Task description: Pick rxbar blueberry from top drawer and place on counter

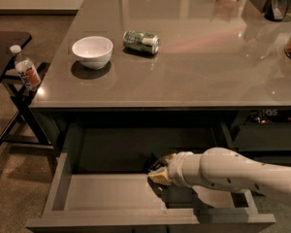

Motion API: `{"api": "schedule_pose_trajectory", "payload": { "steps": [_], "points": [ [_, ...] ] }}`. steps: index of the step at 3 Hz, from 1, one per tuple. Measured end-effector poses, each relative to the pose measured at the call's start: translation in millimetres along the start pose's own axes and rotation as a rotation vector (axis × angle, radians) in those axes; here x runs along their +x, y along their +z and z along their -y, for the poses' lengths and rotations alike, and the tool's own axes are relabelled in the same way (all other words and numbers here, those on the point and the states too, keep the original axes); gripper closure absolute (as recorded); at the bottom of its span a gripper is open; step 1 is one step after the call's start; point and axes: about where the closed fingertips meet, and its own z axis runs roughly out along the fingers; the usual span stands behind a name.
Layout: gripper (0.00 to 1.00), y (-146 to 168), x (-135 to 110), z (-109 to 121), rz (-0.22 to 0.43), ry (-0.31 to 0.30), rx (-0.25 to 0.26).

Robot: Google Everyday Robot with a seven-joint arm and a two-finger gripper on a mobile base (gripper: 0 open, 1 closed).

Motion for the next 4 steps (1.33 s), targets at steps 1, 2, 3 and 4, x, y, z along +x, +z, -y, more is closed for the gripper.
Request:
{"api": "schedule_pose_trajectory", "payload": {
  "steps": [1, 2, 3, 4],
  "points": [
    [1.00, -16.5, -19.9, -6.8, 0.016, -0.033, -0.027],
    [1.00, -61.1, -65.7, -14.7, 0.076, -0.100, -0.051],
    [1.00, -125.5, -112.7, -15.7, 0.138, -0.190, -0.030],
    [1.00, -197.0, -154.7, -3.1, 0.189, -0.262, 0.040]
  ]
}}
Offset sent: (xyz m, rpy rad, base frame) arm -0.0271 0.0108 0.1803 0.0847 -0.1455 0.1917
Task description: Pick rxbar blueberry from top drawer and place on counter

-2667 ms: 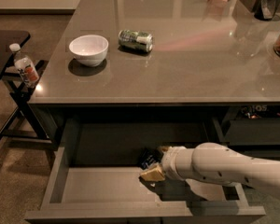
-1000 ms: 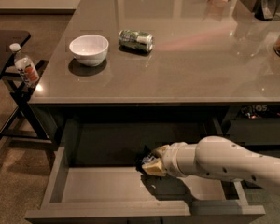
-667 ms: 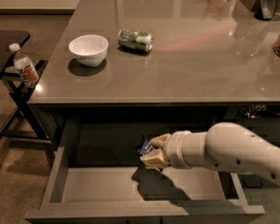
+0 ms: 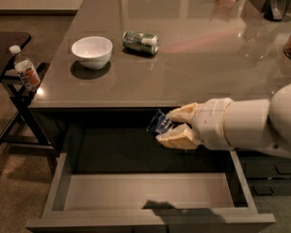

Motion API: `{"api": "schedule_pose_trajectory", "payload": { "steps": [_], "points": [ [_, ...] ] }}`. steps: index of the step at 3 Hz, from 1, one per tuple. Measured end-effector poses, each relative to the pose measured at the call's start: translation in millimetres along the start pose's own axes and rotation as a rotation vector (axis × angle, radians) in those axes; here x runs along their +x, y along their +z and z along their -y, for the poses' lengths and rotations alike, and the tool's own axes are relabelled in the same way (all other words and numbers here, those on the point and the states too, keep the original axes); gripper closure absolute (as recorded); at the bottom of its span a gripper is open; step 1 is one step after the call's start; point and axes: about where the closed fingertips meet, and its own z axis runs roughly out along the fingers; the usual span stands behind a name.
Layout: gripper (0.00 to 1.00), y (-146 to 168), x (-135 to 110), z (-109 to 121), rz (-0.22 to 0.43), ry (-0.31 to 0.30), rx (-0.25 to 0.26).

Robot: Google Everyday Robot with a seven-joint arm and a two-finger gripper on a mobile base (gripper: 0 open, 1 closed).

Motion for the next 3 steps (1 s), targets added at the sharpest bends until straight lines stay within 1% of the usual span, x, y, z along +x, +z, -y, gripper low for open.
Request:
{"api": "schedule_pose_trajectory", "payload": {
  "steps": [1, 2, 3],
  "points": [
    [1.00, -47.1, -32.6, 50.0, 0.027, -0.038, 0.092],
    [1.00, -57.5, -45.0, 61.5, 0.042, -0.052, 0.120],
    [1.00, -57.3, -45.8, 61.7, 0.041, -0.055, 0.121]
  ]
}}
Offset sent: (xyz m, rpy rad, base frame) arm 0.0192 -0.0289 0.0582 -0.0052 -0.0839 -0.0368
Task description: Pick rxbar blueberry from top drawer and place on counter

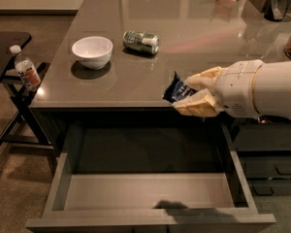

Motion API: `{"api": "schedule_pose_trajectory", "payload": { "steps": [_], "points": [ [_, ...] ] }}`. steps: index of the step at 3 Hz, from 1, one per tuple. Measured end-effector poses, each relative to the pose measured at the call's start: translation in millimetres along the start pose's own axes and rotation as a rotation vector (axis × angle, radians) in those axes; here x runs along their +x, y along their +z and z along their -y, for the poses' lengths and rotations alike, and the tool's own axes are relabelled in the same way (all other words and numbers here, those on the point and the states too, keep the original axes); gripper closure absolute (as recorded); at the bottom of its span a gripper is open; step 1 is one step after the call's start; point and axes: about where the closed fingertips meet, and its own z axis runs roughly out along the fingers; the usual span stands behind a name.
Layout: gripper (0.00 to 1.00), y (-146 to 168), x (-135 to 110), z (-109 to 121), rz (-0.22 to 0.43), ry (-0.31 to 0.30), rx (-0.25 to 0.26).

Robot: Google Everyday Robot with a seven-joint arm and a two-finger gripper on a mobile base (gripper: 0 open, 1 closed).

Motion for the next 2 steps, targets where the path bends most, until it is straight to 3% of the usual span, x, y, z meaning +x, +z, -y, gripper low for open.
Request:
{"api": "schedule_pose_trajectory", "payload": {
  "steps": [1, 2],
  "points": [
    [1.00, 6.9, -5.5, 22.3, 0.003, -0.030, 0.026],
    [1.00, 23.5, -12.5, 64.6, 0.008, -0.061, 0.052]
  ]
}}
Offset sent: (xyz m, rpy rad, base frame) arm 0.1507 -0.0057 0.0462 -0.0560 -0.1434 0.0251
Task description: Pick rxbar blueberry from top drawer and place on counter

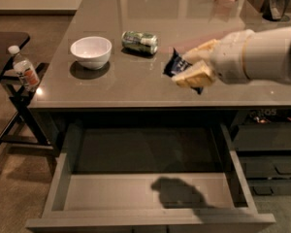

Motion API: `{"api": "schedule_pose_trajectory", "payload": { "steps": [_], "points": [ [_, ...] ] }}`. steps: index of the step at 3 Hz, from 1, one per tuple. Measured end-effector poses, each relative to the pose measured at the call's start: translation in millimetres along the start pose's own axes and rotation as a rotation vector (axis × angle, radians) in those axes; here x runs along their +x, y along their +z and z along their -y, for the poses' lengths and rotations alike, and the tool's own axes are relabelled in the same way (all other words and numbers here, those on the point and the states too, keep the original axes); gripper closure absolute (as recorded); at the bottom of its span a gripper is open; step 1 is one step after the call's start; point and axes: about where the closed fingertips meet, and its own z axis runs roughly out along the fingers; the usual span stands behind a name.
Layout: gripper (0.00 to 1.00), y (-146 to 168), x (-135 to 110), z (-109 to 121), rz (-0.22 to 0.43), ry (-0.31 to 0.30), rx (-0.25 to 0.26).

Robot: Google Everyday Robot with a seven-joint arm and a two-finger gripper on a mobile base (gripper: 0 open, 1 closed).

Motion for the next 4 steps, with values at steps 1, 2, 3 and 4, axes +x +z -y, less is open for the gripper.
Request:
{"api": "schedule_pose_trajectory", "payload": {
  "steps": [1, 2, 3, 4],
  "points": [
    [1.00, 39.7, -11.6, 46.6, 0.029, -0.018, -0.003],
    [1.00, 78.7, -13.2, 76.3, 0.070, 0.003, -0.037],
    [1.00, 107.9, 1.0, 87.3, 0.119, 0.057, -0.080],
    [1.00, 122.8, 24.2, 86.2, 0.166, 0.141, -0.091]
  ]
}}
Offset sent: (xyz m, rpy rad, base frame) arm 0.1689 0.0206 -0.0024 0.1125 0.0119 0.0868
